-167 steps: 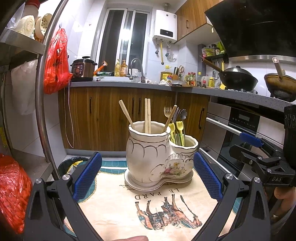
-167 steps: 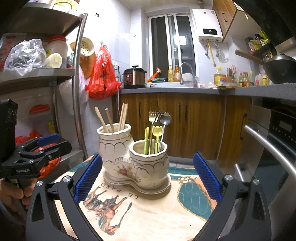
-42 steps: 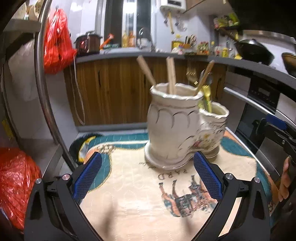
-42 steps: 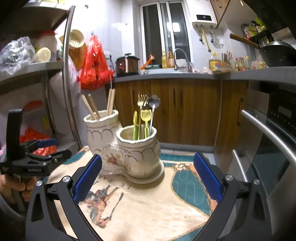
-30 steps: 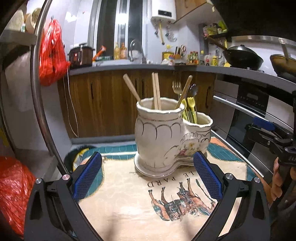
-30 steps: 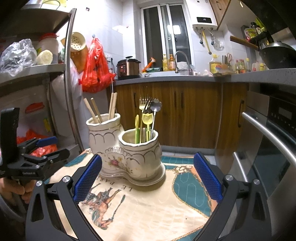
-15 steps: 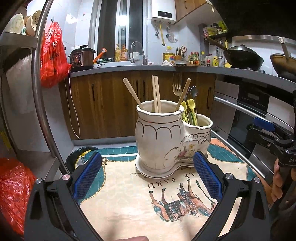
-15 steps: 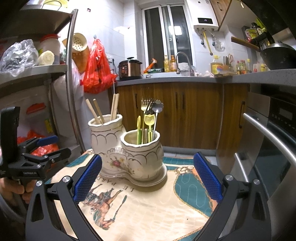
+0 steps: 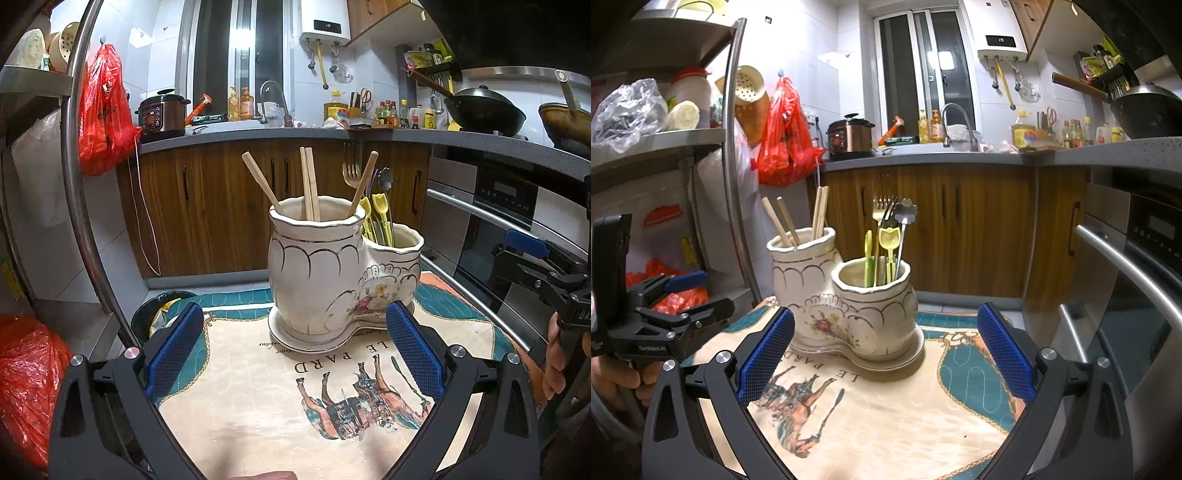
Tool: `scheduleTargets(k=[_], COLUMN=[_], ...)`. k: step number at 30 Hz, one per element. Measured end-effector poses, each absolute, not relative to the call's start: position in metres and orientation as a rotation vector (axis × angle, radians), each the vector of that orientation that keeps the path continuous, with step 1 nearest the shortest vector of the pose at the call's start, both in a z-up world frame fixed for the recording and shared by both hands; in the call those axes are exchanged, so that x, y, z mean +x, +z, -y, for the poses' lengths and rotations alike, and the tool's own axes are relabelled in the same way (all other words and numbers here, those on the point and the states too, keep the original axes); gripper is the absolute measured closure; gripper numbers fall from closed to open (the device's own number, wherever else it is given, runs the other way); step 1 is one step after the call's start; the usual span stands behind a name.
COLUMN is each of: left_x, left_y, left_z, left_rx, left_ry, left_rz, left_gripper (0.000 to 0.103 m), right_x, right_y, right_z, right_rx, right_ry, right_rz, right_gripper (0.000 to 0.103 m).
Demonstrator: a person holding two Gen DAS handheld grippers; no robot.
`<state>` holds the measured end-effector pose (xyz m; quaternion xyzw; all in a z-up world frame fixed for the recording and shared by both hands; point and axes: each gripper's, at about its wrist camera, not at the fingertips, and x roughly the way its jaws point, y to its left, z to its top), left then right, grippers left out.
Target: Organize utensils
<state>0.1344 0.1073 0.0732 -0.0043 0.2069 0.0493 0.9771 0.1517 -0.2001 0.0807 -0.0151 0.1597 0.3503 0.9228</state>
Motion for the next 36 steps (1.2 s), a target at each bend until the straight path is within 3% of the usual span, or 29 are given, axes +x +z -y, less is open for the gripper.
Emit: scheduleTargets(k=[36], left_x=[0.126], left_y=[0.079], left_z=[-0.0999], left_rx=[-0.009], left_ry=[0.068], left_rz=[-0.356], left_gripper=[0.005], right_x=[0.144], right_y=[0.0809], right_z=[0.1962], right_rx=[-0.042], right_ry=[0.742], right_rz=[-0.26], right_gripper=[0.005])
